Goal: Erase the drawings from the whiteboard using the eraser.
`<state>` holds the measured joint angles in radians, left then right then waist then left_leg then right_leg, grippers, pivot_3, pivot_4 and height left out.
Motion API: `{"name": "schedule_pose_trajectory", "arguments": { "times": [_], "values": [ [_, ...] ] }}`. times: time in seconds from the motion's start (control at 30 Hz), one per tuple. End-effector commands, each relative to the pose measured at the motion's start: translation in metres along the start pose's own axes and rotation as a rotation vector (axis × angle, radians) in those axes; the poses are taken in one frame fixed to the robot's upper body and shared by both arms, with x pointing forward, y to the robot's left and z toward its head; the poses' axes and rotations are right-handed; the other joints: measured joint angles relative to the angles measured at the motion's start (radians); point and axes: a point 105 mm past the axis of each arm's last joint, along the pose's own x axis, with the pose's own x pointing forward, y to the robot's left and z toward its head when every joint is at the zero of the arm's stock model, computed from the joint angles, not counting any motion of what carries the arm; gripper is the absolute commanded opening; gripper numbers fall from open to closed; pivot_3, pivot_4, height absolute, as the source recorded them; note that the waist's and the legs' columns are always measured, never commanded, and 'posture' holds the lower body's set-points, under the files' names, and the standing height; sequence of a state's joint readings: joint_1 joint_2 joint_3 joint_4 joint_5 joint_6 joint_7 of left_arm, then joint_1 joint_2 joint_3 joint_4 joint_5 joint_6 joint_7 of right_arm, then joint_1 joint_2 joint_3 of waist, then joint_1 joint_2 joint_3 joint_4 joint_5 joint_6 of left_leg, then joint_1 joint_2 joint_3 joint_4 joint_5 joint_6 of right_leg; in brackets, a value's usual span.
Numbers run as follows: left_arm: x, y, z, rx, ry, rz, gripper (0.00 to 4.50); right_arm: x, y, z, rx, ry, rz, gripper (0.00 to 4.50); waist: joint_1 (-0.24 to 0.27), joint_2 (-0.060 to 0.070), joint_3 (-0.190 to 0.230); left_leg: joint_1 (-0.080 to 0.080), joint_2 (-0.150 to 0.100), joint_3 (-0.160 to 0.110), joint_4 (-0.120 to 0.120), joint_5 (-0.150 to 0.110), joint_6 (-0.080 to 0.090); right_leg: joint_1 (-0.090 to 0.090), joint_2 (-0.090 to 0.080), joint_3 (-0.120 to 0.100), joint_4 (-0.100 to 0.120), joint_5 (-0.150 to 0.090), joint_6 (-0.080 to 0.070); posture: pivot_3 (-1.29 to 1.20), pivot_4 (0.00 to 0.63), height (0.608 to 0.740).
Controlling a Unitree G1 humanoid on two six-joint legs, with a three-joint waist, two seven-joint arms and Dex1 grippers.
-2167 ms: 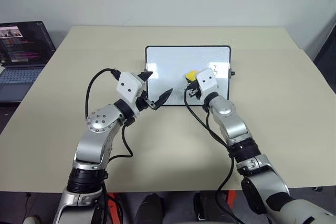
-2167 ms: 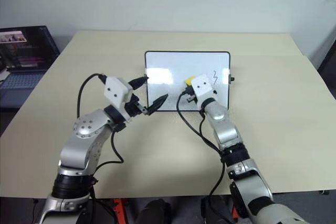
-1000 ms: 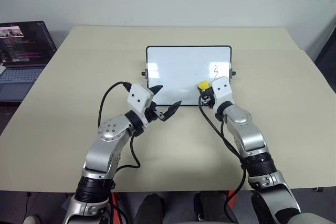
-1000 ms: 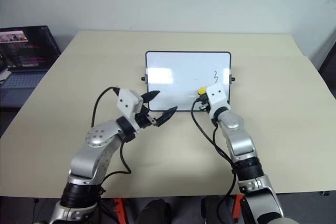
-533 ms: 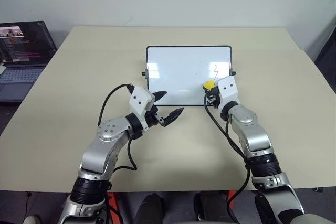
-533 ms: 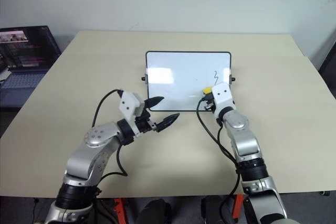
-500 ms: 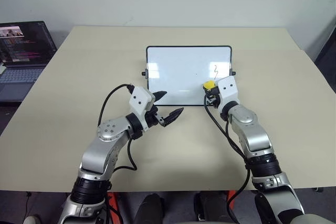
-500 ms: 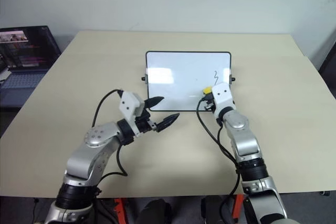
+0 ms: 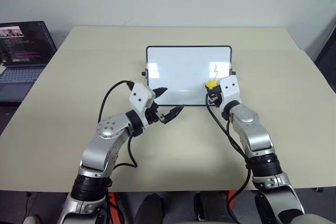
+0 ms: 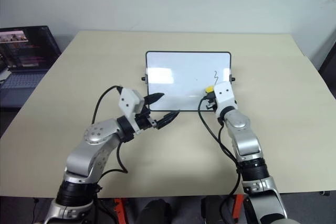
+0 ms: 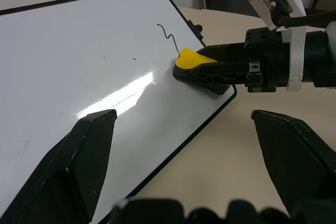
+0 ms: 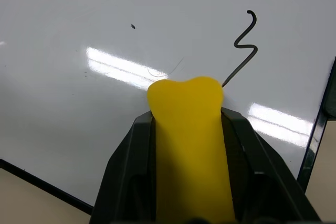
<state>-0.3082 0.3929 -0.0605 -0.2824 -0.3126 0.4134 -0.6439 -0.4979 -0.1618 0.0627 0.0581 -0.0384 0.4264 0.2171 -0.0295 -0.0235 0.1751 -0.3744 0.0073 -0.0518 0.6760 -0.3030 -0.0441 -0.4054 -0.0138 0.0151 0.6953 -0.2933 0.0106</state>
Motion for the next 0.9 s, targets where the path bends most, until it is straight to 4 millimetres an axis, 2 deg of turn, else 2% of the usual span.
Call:
{"name": "schedule_pose_trajectory", "arguments": {
  "times": [0.03, 0.33, 0.5, 0.7, 0.83, 0.9],
  "values": [
    [-0.001, 0.003, 0.014, 0.043, -0.045, 0.004, 4.5, -0.002, -0.005, 0.01, -0.004, -0.03, -0.021, 1.3, 0.0, 0.0, 0.0, 0.0, 0.0, 0.0, 0.0, 0.0, 0.0, 0.0, 0.0, 0.0, 0.0, 0.0, 0.0, 0.0, 0.15, 0.74],
    [-0.001, 0.005, 0.015, 0.049, -0.045, 0.007, 4.5, -0.018, -0.015, 0.004, -0.008, -0.005, -0.048, 1.3, 0.0, 0.0, 0.0, -0.001, 0.0, 0.0, 0.0, 0.0, 0.0, 0.0, 0.0, 0.0, -0.002, 0.0, 0.0, 0.0, 0.15, 0.74],
    [0.0, 0.005, 0.015, 0.05, -0.045, 0.004, 4.5, -0.016, -0.016, 0.008, 0.001, -0.009, -0.06, 1.3, 0.0, 0.0, 0.0, -0.001, 0.0, 0.0, -0.001, 0.0, 0.0, 0.0, 0.0, 0.0, -0.002, 0.0, 0.0, 0.0, 0.15, 0.74],
    [0.0, 0.007, 0.015, 0.055, -0.044, 0.003, 4.5, -0.009, -0.021, 0.024, 0.009, -0.079, -0.082, 1.3, -0.001, 0.0, 0.0, -0.001, 0.0, 0.0, -0.001, 0.0, 0.0, 0.0, 0.0, 0.0, -0.002, 0.0, 0.0, 0.0, 0.15, 0.74],
    [0.001, 0.006, 0.015, 0.054, -0.045, 0.0, 4.5, -0.001, -0.03, 0.05, 0.028, -0.189, -0.123, 1.3, -0.002, 0.0, 0.0, -0.001, 0.0, 0.0, -0.001, 0.0, 0.0, 0.0, 0.0, 0.0, -0.002, 0.0, 0.0, 0.0, 0.15, 0.74],
    [0.001, 0.006, 0.015, 0.054, -0.045, -0.001, 4.5, 0.004, -0.032, 0.056, 0.018, -0.204, -0.132, 1.3, -0.002, 0.0, 0.0, -0.001, 0.0, 0.0, -0.001, 0.0, 0.0, 0.0, 0.0, 0.0, -0.002, 0.0, 0.0, 0.0, 0.15, 0.74]
  ]
}}
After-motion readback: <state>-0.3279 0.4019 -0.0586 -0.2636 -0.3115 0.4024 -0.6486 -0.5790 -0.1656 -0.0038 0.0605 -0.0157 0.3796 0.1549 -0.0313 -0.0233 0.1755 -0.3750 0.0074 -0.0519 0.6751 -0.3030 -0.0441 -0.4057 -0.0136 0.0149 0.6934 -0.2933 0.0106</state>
